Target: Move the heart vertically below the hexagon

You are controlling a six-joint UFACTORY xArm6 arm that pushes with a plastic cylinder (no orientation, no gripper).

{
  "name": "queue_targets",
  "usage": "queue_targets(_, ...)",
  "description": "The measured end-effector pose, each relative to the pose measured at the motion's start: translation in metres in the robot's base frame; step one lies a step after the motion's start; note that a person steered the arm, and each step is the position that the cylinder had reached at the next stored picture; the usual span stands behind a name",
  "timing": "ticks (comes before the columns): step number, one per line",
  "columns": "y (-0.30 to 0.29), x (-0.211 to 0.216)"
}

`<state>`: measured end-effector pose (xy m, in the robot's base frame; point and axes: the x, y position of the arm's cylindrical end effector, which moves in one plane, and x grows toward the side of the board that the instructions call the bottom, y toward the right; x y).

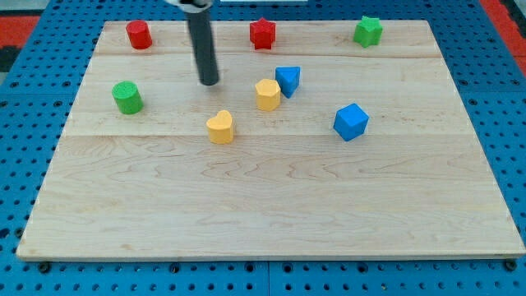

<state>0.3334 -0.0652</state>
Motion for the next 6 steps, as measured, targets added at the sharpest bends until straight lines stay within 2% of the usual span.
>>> queue_targets(3, -0.003, 0.010)
queue_targets(4, -0.007, 0.072)
queue_targets(5, -0.007, 0.110)
queue_targets(6, 0.031, 0.135)
